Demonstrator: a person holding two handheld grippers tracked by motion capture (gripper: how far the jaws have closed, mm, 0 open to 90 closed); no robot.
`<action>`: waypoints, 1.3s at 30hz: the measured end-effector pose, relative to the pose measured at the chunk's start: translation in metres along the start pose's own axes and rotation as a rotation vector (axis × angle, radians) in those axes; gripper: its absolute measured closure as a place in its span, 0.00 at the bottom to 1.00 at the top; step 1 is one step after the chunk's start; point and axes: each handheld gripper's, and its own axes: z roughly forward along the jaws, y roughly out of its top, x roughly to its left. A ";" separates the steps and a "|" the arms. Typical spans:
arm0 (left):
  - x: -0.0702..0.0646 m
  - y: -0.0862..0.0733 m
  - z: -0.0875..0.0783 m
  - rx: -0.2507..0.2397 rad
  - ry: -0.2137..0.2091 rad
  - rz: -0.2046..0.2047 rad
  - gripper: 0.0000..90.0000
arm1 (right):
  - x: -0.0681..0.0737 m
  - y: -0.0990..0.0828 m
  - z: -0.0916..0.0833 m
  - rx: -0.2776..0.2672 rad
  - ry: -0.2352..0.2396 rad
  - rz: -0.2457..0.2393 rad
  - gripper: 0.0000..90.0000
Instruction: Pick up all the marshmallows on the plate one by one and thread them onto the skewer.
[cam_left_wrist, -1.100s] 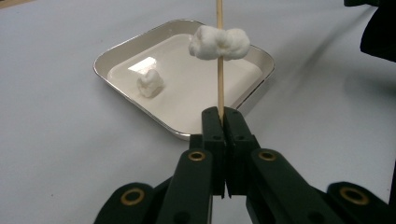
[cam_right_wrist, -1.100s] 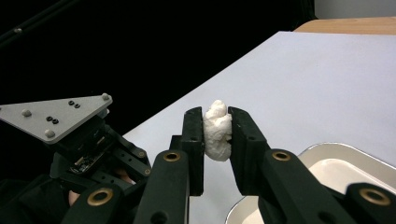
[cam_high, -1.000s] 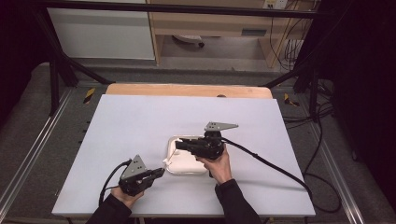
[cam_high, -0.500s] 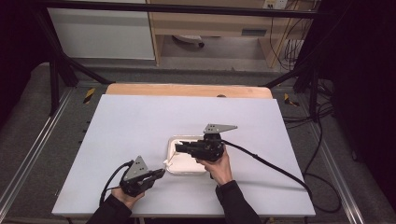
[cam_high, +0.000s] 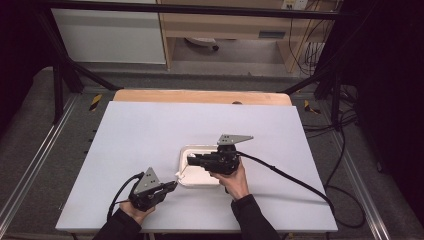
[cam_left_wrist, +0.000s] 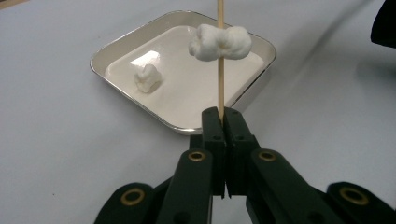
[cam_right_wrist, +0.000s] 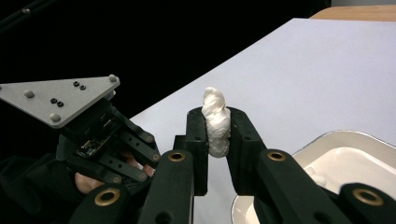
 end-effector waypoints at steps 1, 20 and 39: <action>0.000 0.000 0.000 -0.001 0.001 0.001 0.99 | 0.000 0.000 0.000 0.003 0.001 -0.001 0.90; -0.001 0.002 0.002 0.006 0.004 0.008 0.99 | -0.002 -0.006 0.000 0.008 0.017 0.006 0.90; 0.004 0.001 0.003 -0.052 -0.035 -0.008 0.99 | 0.003 -0.001 -0.007 -0.019 -0.044 -0.046 0.61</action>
